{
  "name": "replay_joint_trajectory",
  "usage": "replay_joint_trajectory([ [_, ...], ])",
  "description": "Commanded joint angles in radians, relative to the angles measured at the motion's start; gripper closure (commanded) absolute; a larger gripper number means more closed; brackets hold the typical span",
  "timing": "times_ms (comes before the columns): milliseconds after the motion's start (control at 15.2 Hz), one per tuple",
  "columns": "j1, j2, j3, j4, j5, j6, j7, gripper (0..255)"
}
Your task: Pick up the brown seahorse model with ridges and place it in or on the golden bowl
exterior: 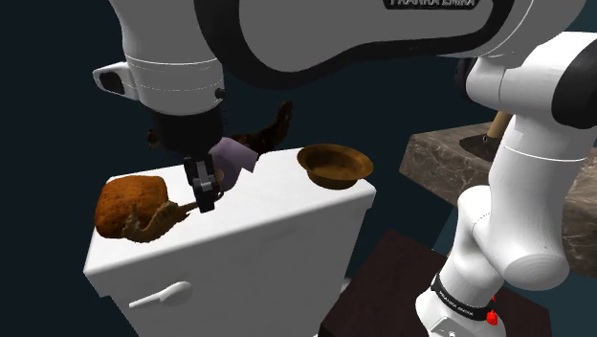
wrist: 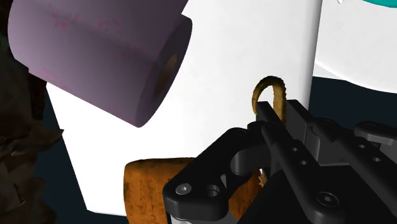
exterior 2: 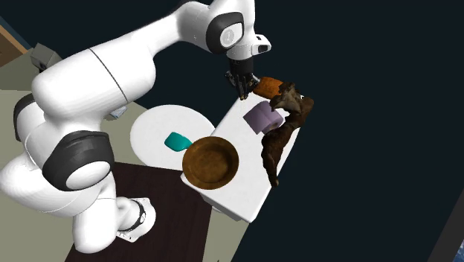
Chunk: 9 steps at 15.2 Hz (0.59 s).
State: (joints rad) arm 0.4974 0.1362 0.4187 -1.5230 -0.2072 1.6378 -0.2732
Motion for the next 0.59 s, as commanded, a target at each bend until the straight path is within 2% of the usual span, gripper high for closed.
replay_joint_trajectory([
  [0,0.001,0.005,0.000,0.036,-0.002,-0.031,-0.005,255],
  [528,0.018,0.043,0.005,0.194,-0.018,-0.154,-0.013,255],
])
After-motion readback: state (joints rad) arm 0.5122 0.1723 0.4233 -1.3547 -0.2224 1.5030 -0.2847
